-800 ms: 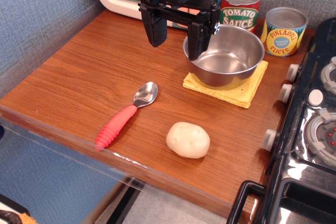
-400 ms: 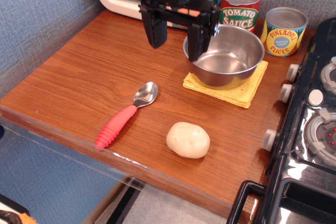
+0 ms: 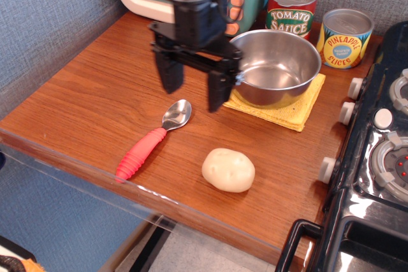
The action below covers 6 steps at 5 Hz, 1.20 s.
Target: Place the spoon in front of the oven.
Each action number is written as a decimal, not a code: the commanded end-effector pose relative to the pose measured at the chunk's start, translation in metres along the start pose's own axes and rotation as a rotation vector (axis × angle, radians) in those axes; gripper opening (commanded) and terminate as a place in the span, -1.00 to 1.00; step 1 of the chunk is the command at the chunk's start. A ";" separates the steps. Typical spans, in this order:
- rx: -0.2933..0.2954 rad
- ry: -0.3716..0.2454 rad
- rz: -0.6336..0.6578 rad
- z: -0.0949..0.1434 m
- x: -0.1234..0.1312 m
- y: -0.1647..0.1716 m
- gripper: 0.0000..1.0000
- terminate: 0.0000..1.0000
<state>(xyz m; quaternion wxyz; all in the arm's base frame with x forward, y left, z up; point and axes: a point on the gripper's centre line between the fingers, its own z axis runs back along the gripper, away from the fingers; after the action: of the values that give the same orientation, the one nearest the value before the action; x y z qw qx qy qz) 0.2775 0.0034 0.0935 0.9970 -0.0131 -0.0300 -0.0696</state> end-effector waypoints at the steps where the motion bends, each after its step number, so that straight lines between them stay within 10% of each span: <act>1: 0.046 -0.050 0.002 -0.034 -0.031 0.029 1.00 -1.00; 6: 0.099 -0.037 -0.067 -0.090 -0.034 0.046 1.00 -1.00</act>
<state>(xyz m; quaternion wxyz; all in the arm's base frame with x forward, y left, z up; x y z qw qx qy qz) 0.2572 0.0516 0.0042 0.9932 0.0356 -0.0567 -0.0955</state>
